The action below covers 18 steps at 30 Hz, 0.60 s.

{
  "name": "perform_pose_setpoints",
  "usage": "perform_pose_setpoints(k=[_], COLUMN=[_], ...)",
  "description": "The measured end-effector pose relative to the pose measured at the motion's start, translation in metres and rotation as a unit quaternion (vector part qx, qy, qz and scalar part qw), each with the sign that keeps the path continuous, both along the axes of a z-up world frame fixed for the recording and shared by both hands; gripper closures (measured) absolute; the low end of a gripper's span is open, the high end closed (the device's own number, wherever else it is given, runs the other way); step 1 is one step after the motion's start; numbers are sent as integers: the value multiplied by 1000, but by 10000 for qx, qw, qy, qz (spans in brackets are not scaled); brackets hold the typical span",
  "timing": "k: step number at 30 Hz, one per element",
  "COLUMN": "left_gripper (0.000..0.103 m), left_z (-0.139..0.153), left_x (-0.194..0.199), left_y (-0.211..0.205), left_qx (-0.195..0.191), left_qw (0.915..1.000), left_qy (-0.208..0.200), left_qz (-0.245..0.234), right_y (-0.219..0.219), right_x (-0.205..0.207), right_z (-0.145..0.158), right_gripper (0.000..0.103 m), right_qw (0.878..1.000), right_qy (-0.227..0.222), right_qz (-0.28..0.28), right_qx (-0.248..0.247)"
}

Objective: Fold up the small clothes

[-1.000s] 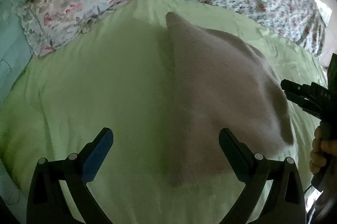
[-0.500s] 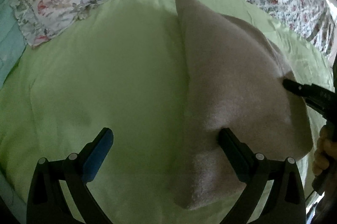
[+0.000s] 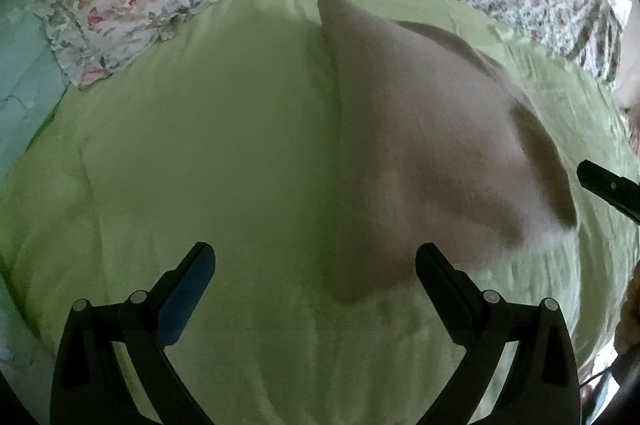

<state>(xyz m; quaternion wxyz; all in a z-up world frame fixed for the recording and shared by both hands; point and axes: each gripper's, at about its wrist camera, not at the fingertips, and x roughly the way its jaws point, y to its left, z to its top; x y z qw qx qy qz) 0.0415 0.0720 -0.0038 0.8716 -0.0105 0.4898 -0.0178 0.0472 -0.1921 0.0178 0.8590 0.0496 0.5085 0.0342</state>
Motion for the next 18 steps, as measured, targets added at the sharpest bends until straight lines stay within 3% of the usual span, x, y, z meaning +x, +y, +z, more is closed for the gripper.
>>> perform_pose_setpoints(k=[5, 15, 18], left_gripper=[2, 2, 2], left_z=[2, 10, 16], left_x=[-25, -61, -65], left_y=[-1, 4, 2], left_qx=[178, 159, 136], left_qw=[9998, 9994, 9992], left_qy=[-43, -151, -180], left_qz=[-85, -281, -317], right_y=[10, 22, 25], right_x=[-33, -84, -90], right_z=[-2, -5, 0], right_gripper=[49, 21, 18], right_qw=[9993, 9973, 9968], right_qy=[129, 264, 218], right_qz=[200, 494, 538], right_qx=[-291, -483, -551])
